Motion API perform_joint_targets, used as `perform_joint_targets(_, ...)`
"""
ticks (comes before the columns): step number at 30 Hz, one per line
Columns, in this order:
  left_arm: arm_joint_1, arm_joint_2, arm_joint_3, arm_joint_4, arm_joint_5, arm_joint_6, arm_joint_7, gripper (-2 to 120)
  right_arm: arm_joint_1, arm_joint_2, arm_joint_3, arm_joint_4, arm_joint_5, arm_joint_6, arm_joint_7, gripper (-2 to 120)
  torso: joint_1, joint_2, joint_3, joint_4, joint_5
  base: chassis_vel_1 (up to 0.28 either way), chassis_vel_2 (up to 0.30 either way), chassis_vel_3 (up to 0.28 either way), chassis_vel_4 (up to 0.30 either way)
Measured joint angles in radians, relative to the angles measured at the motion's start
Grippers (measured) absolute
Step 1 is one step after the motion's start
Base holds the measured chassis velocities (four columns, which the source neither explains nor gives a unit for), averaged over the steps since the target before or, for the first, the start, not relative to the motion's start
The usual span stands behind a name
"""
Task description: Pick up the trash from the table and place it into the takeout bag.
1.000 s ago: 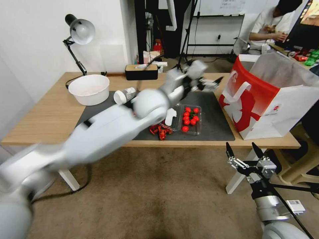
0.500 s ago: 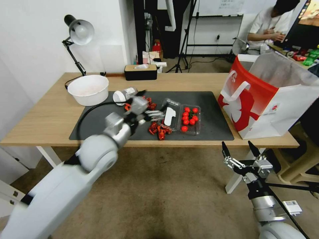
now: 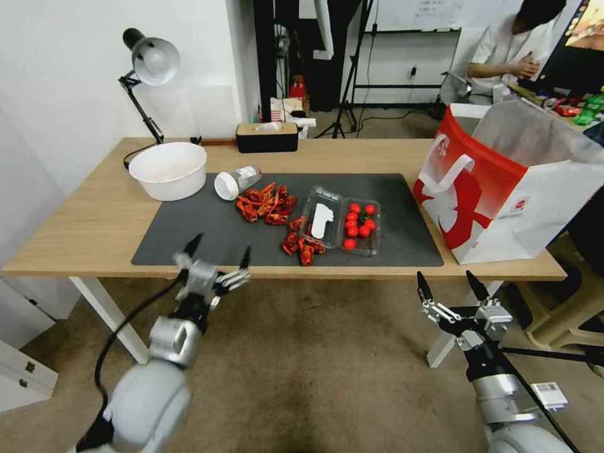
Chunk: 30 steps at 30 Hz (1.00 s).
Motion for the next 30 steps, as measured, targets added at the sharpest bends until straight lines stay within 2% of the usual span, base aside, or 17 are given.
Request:
perform_joint_targets(3, 0.018, -0.006, -0.006, -0.002, 0.016, -0.008, -0.017, 100, 0.002, 0.0, -0.001, -0.001, 0.0, 0.0, 0.0, 100, 0.0, 0.0, 0.0, 0.0001, -0.0001, 0.0, 0.0, 0.0, 0.0)
perform_joint_targets(4, 0.048, -0.023, -0.025, -0.004, 0.043, -0.024, -0.046, 100, 0.006, 0.0, -0.003, -0.003, 0.0, 0.0, 0.0, 100, 0.0, 0.0, 0.0, -0.0001, -0.0002, 0.0, 0.0, 0.0, 0.0)
perform_joint_targets(9, 0.08, -0.059, -0.047, -0.007, 0.061, -0.04, -0.082, 100, 0.008, -0.002, -0.004, -0.004, 0.002, -0.001, 0.001, 100, 0.0, 0.0, 0.0, -0.0001, -0.0004, 0.0, 0.0, 0.0, 0.0)
perform_joint_targets(13, 0.082, -0.061, -0.048, -0.007, 0.062, -0.04, -0.084, 100, 0.008, -0.002, -0.004, -0.004, 0.002, -0.001, 0.001, 100, 0.0, 0.0, 0.0, -0.0001, -0.0004, 0.0, 0.0, 0.0, 0.0)
perform_joint_targets(15, 0.111, -0.095, -0.055, -0.01, 0.088, -0.04, -0.12, 100, 0.008, -0.004, -0.004, -0.005, 0.003, -0.001, 0.001, 100, 0.0, 0.0, 0.0, -0.0001, -0.0003, 0.0, 0.0, 0.0, 0.0)
perform_joint_targets(20, 0.15, -0.112, -0.053, 0.014, 0.106, -0.03, -0.177, 100, 0.012, -0.002, -0.011, -0.024, 0.006, -0.001, -0.001, 100, 0.0, 0.0, 0.0, -0.0001, -0.0005, 0.0, 0.0, 0.0, 0.0)
perform_joint_targets(30, 0.174, -0.114, -0.051, 0.025, 0.069, -0.01, -0.186, 100, 0.027, -0.004, -0.02, -0.034, 0.008, -0.001, -0.002, 100, 0.0, 0.0, 0.0, 0.0, -0.0003, 0.0, 0.0, 0.0, 0.0)
